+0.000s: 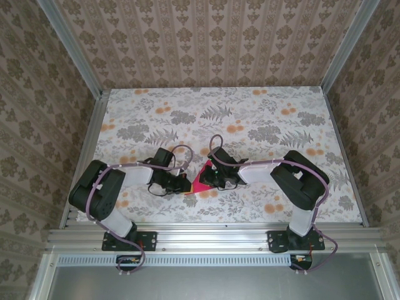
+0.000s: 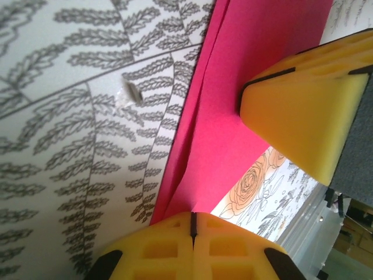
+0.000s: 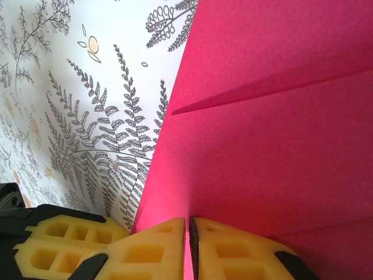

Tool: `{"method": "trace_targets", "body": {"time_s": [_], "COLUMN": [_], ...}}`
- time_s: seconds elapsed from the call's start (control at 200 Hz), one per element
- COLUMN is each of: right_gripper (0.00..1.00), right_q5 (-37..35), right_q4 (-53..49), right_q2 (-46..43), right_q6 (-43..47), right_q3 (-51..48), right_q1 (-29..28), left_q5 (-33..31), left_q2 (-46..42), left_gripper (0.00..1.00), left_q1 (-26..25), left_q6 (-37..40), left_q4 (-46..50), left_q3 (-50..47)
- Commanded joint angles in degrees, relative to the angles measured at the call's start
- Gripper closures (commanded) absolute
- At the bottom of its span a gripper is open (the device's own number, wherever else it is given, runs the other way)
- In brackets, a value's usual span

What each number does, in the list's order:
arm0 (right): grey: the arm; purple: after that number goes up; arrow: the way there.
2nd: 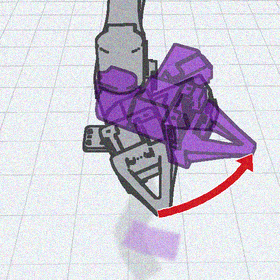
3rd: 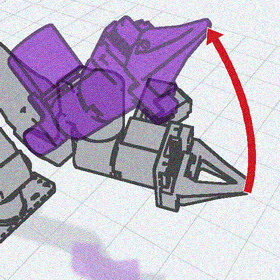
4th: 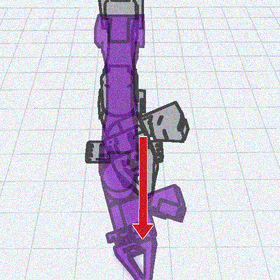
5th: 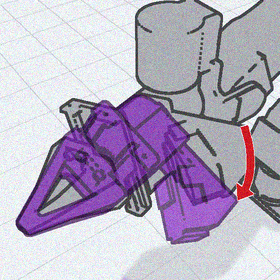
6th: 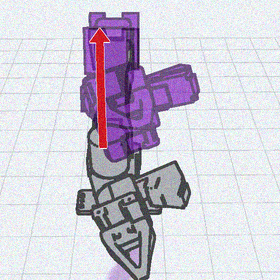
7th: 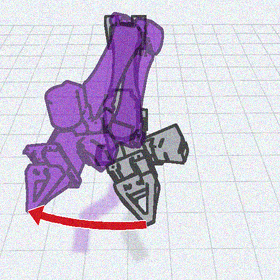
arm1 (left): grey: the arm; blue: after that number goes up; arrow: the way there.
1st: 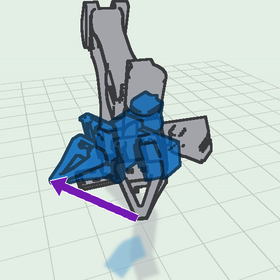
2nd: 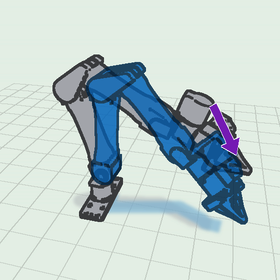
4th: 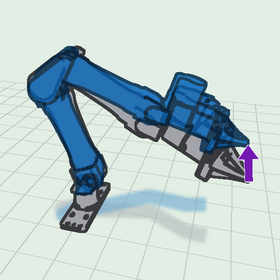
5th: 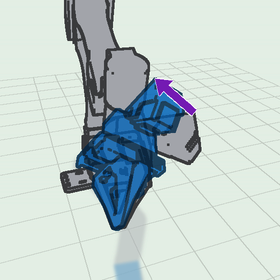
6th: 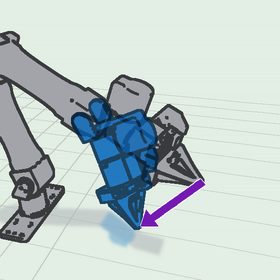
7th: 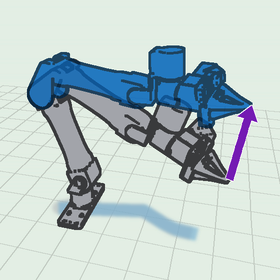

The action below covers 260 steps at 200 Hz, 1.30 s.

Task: Fold a paper plane with a square sheet of paper (pick it up from the middle)
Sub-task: Fourth fold the wing at the center of the table.

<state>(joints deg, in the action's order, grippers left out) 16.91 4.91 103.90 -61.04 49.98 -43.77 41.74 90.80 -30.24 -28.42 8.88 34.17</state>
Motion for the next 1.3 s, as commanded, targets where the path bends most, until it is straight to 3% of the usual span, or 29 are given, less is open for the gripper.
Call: {"method": "trace_targets", "body": {"time_s": [0.0, 1.295], "right_gripper": [0.87, 0.87], "right_q5": [-4.16, -3.19], "right_q4": [-6.52, -8.22], "right_q2": [2.69, 2.98], "right_q6": [1.6, 3.98], "right_q3": [0.63, 2.44], "right_q1": [0.89, 1.32], "left_q5": [-7.41, -20.35], "left_q2": [-1.25, -8.16], "left_gripper": [0.95, 0.94], "left_q1": [-0.12, -2.29], "left_q6": [1.04, -1.22], "left_q4": [11.07, 26.11], "left_q3": [-1.58, 1.66]}}
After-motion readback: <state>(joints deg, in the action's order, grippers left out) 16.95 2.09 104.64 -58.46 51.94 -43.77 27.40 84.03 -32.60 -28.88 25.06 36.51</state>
